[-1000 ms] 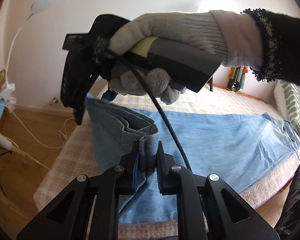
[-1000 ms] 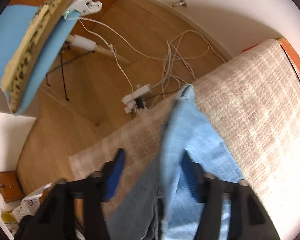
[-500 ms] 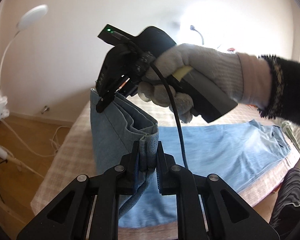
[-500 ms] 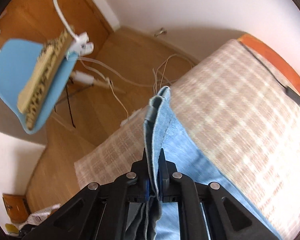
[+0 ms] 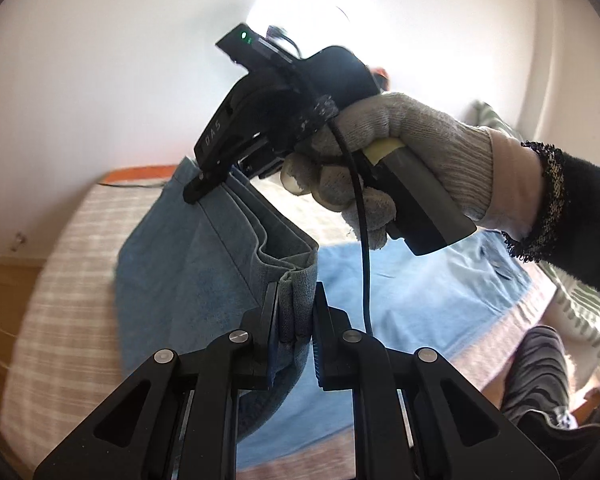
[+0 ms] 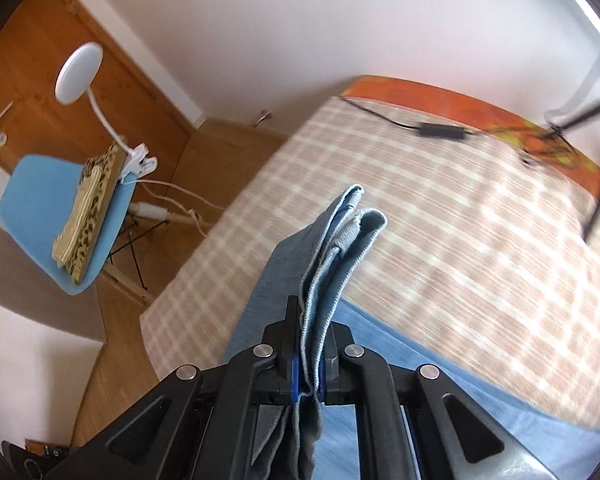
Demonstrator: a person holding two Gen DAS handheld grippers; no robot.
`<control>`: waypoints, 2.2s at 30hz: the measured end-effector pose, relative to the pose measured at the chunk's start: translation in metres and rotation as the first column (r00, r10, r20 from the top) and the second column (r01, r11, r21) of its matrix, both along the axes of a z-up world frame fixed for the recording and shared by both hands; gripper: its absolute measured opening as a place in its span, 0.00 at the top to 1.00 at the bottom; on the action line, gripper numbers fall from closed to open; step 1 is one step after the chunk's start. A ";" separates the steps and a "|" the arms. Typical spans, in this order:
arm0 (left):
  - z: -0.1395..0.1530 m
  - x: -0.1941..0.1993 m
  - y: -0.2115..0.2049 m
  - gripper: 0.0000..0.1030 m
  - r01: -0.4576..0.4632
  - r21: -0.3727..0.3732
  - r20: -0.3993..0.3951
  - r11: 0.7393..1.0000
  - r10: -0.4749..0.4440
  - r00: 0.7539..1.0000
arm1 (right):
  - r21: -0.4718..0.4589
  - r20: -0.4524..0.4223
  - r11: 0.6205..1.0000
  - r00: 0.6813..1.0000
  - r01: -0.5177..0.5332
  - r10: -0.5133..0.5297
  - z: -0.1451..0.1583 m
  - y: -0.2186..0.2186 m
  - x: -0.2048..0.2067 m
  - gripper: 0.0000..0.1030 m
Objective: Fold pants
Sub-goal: 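Lift the waistband and fold it over toward the hems with both tools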
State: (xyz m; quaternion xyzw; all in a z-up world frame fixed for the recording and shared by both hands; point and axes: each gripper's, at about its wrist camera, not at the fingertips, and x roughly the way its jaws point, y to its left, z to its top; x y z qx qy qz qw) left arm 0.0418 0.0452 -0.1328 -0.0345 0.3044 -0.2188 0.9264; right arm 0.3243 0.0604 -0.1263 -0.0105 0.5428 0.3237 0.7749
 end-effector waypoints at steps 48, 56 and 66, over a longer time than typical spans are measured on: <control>0.006 0.003 -0.271 0.88 0.400 0.017 -0.119 0.916 -0.395 0.911 | 0.019 0.091 0.933 0.929 0.359 -0.359 0.015 -0.359 -0.082 0.97; 0.013 -0.002 -0.334 0.88 0.493 0.004 -0.110 0.870 -0.490 0.865 | -0.014 0.103 0.901 0.897 0.434 -0.430 0.027 -0.431 -0.100 0.97; 0.010 -0.006 -0.404 0.88 0.591 0.001 -0.121 0.807 -0.586 0.801 | -0.060 0.118 0.857 0.856 0.512 -0.503 0.025 -0.506 -0.117 0.97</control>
